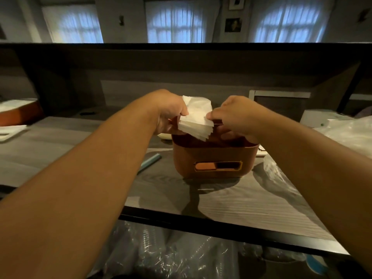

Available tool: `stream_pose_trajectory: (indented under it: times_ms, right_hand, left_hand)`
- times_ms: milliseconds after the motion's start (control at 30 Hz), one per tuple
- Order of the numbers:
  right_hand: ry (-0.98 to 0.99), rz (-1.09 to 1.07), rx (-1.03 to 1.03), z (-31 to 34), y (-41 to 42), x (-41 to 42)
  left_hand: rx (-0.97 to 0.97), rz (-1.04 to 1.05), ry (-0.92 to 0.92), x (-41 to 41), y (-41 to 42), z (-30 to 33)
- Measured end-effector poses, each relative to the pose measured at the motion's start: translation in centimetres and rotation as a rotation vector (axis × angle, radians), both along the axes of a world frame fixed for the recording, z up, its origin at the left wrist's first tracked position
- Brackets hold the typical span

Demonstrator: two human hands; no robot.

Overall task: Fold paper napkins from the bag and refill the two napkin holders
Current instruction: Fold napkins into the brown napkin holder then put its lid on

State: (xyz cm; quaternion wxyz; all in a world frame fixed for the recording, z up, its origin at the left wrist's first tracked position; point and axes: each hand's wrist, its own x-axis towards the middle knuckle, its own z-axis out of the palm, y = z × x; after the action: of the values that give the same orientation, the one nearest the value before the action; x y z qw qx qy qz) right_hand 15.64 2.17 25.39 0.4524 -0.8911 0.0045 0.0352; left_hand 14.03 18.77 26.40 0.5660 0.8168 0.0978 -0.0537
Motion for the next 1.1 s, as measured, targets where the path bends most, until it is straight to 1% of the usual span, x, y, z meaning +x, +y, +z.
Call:
stream_pose_trajectory:
  times_ms: [133,233,333,400,500,533,567,633,700,767,833,933,1033,1100]
  right_hand:
    - [0.017,0.047,0.037,-0.3,0.1,-0.3]
    - [0.097,0.094,0.059,-0.5,0.3,-0.4]
    - [0.143,0.082,0.057,-0.6,0.3,-0.4]
    - [0.069,0.090,0.008,-0.8,0.3,-0.6]
    - [-0.234,0.163,-0.180,-1.3,0.1,-0.9]
    - [-0.306,0.200,-0.228,-1.4,0.2,-1.0]
    - [-0.331,0.232,-0.250,-1.4,0.3,-1.1]
    - [-0.273,0.268,-0.246,-1.4,0.5,-0.9]
    - [-0.144,0.286,-0.222,-1.2,0.5,-0.7]
    - [0.009,0.308,-0.142,-0.9,0.3,-0.6]
    - [0.111,0.352,-0.108,-0.6,-0.1,-0.3]
    - [0.198,0.401,-0.086,-0.3,-0.5,0.1]
    - [0.262,0.421,0.073,-0.7,-0.7,0.7]
    - [0.278,0.409,0.166,-1.1,-0.7,0.9]
  left_hand:
    - [-0.074,0.004,0.016,0.2,0.1,-0.6]
    - [-0.078,-0.008,0.043,0.3,0.1,-1.2]
    - [-0.075,-0.008,0.058,0.4,0.2,-1.5]
    - [-0.077,-0.002,0.053,0.4,0.3,-1.6]
    - [-0.059,-0.016,0.060,0.5,0.5,-1.6]
    - [-0.046,-0.017,0.065,0.5,0.5,-1.6]
    - [-0.033,-0.016,0.070,0.6,0.6,-1.6]
    - [-0.007,-0.014,0.071,0.5,0.6,-1.4]
    - [0.003,-0.017,0.066,0.4,0.6,-1.3]
    - [0.005,-0.014,0.066,0.2,0.5,-1.3]
    - [0.004,-0.003,0.061,0.1,0.5,-1.3]
    - [-0.019,-0.002,0.042,-0.2,0.6,-1.1]
    - [-0.005,-0.026,0.038,0.0,0.7,-1.1]
    - [0.086,-0.047,0.009,0.3,0.7,-1.1]
